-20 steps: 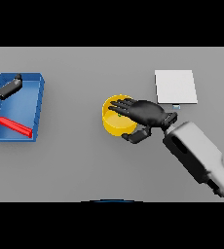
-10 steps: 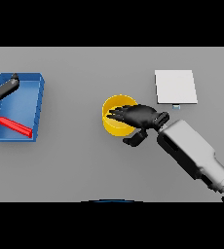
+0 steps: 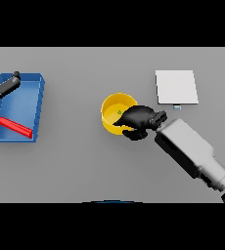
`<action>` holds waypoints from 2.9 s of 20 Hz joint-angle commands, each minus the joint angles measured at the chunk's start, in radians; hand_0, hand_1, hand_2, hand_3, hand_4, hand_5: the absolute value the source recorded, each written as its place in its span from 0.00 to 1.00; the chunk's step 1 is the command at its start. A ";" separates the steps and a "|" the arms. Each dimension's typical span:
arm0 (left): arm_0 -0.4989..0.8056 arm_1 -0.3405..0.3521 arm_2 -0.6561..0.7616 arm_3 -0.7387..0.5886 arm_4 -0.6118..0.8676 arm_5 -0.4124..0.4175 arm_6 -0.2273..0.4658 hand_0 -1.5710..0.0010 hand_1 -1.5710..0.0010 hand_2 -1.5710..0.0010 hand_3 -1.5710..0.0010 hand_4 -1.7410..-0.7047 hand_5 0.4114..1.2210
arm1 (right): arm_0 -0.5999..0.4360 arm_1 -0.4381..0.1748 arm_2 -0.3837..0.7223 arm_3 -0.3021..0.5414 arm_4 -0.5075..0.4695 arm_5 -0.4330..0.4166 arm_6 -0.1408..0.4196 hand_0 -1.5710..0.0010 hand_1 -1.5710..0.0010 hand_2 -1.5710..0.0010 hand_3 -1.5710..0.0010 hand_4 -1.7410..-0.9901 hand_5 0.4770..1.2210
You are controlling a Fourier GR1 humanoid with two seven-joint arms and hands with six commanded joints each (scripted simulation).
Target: Pick up the red beaker and tilt it to pour out 1 green nut into yellow bowl. Pick up the yellow bowl and place it on the metallic measuring scale.
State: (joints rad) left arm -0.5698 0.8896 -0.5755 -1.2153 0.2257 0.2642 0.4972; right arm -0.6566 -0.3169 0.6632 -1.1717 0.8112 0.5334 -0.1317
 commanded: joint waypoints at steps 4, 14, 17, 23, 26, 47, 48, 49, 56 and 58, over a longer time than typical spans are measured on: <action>0.005 0.013 -0.005 -0.018 -0.002 -0.004 0.008 1.00 1.00 1.00 1.00 0.91 0.39 | -0.005 -0.012 0.003 0.000 -0.025 0.042 -0.008 0.18 0.19 0.20 0.35 0.12 0.91; 0.021 0.028 -0.001 -0.042 0.000 0.008 0.009 1.00 1.00 1.00 1.00 0.91 0.39 | -0.009 -0.069 -0.032 -0.106 -0.080 0.078 0.016 0.02 0.02 0.06 0.19 0.01 0.99; 0.007 0.022 -0.008 -0.044 -0.007 0.005 0.017 1.00 1.00 1.00 1.00 0.91 0.38 | -0.029 -0.113 -0.059 -0.174 -0.097 0.116 0.053 0.01 0.01 0.03 0.14 0.02 1.00; 0.016 0.028 0.002 -0.053 0.013 -0.003 0.014 1.00 1.00 1.00 1.00 0.90 0.38 | -0.029 -0.169 -0.124 -0.272 -0.143 0.174 0.131 0.00 0.00 0.01 0.21 0.03 1.00; 0.011 0.044 0.004 -0.054 0.003 -0.006 0.008 1.00 1.00 1.00 1.00 0.91 0.39 | -0.049 -0.219 -0.144 -0.279 -0.141 0.159 0.095 0.00 0.00 0.00 0.21 0.03 1.00; 0.031 0.068 -0.004 -0.110 -0.004 0.019 0.095 1.00 1.00 1.00 1.00 0.89 0.43 | -0.183 -0.273 -0.207 0.345 -0.097 -0.157 -0.016 0.00 0.00 0.00 0.13 0.02 1.00; 0.027 0.064 -0.004 -0.108 -0.007 0.025 0.102 1.00 1.00 1.00 1.00 0.90 0.42 | -0.186 -0.261 -0.206 0.367 -0.097 -0.174 -0.025 0.00 0.00 0.00 0.12 0.02 1.00; 0.026 0.069 -0.003 -0.104 -0.003 0.015 0.103 1.00 1.00 1.00 1.00 0.90 0.42 | -0.200 -0.245 -0.203 0.409 -0.090 -0.194 -0.035 0.00 0.00 0.00 0.10 0.02 1.00; 0.004 0.049 -0.006 -0.090 -0.005 0.013 0.108 1.00 1.00 1.00 1.00 0.90 0.40 | -0.232 -0.207 -0.195 0.543 -0.090 -0.253 -0.055 0.00 0.07 0.00 0.05 0.02 1.00; 0.004 0.051 -0.007 -0.095 -0.008 0.014 0.105 1.00 1.00 1.00 1.00 0.90 0.40 | -0.244 -0.203 -0.194 0.571 -0.096 -0.251 -0.068 0.03 0.11 0.00 0.16 0.02 1.00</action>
State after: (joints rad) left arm -0.5656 0.9410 -0.5826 -1.3107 0.2182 0.2782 0.6021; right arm -0.9009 -0.5204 0.4691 -0.6007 0.7139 0.2827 -0.2002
